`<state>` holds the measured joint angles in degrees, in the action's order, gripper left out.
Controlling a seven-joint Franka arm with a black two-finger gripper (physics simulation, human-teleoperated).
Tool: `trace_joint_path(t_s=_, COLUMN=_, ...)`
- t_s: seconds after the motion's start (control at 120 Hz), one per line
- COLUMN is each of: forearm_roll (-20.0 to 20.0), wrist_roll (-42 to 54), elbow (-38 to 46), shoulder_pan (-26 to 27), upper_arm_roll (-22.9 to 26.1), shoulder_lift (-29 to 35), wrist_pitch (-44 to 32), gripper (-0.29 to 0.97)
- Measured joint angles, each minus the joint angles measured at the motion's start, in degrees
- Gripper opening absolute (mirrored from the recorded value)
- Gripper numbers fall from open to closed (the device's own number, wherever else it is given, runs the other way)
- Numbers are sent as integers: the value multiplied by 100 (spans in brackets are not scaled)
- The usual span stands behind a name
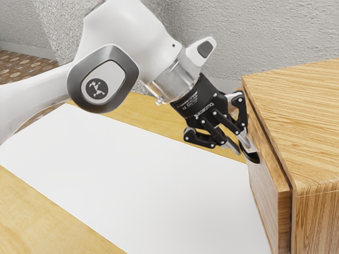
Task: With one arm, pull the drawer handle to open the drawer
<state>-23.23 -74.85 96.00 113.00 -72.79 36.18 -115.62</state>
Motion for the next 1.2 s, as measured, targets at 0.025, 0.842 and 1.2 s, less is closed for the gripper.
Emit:
trace_joint_path(t_s=0.025, forearm_roll=-1, wrist_roll=0, elbow=16, shoulder_pan=-18, upper_arm_roll=3, shoulder_lift=-2, wrist_pitch=0, gripper=3)
trace_joint_path(t_s=0.842, forearm_roll=59, wrist_roll=0, elbow=368, shoulder_pan=-683, upper_arm_roll=614, shoulder_lift=-5, wrist_pitch=0, gripper=1)
trace_joint_path(t_s=1.2, forearm_roll=78, wrist_roll=-3, elbow=530, shoulder_pan=-971, upper_arm_roll=808, shoulder_lift=4, wrist_pitch=0, gripper=1)
